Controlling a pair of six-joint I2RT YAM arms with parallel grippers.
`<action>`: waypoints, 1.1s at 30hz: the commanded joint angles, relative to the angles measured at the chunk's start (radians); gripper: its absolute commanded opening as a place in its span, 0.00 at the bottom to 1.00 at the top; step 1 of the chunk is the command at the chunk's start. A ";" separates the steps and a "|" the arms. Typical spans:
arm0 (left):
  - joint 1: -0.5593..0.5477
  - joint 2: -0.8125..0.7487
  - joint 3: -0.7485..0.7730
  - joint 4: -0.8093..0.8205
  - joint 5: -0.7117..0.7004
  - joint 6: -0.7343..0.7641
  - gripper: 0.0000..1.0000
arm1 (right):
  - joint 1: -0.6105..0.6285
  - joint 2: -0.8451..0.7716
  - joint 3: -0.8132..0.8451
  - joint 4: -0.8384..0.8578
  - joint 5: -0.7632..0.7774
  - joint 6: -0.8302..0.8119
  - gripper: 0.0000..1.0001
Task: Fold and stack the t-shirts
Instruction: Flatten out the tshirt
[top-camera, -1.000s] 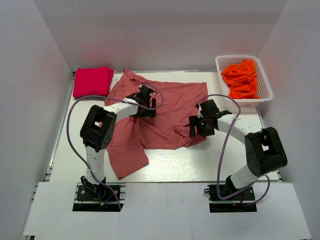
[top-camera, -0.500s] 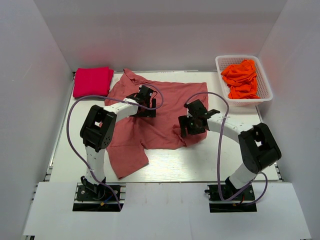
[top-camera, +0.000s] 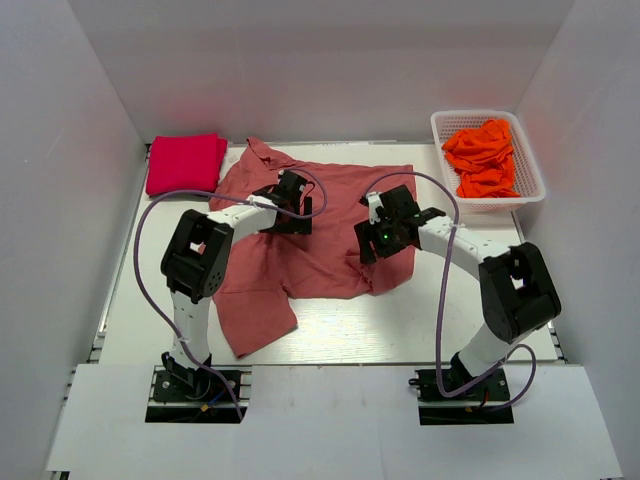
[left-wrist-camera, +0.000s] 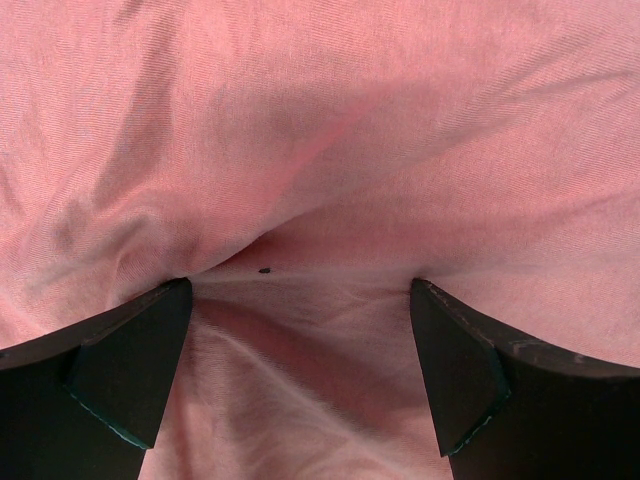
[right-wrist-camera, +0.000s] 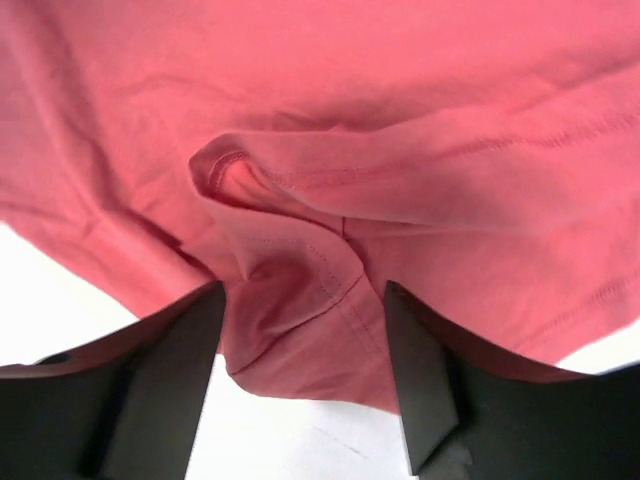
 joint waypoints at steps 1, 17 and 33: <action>0.012 0.069 -0.012 -0.086 0.021 -0.006 1.00 | -0.051 0.021 0.044 0.020 -0.146 -0.097 0.67; 0.012 0.105 0.018 -0.106 0.012 -0.006 1.00 | -0.136 0.126 0.056 0.003 -0.396 -0.130 0.52; 0.012 0.096 0.018 -0.106 0.003 -0.006 1.00 | -0.160 0.070 0.012 -0.011 -0.349 -0.079 0.00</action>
